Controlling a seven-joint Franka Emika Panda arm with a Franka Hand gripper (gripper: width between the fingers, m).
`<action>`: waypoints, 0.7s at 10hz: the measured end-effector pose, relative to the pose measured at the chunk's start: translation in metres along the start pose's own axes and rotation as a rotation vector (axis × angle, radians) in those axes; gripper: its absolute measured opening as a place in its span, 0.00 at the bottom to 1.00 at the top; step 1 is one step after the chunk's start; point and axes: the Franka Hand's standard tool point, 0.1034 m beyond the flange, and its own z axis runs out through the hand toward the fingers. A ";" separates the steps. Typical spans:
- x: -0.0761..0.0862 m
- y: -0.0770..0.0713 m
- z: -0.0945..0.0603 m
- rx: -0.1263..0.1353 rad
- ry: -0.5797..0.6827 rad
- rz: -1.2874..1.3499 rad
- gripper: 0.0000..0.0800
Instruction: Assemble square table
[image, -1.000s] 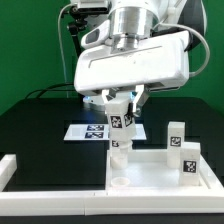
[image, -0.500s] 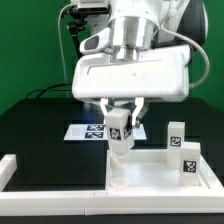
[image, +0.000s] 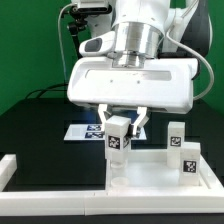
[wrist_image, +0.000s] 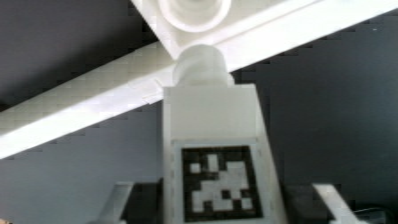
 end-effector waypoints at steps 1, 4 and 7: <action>-0.008 -0.004 0.003 -0.001 0.019 -0.001 0.36; -0.031 -0.015 0.010 -0.004 0.029 -0.029 0.36; -0.030 -0.013 0.011 -0.005 0.046 -0.043 0.36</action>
Offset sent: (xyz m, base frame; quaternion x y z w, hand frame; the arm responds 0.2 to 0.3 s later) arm -0.0104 0.0123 -0.0147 0.0053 0.0233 0.0116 0.9996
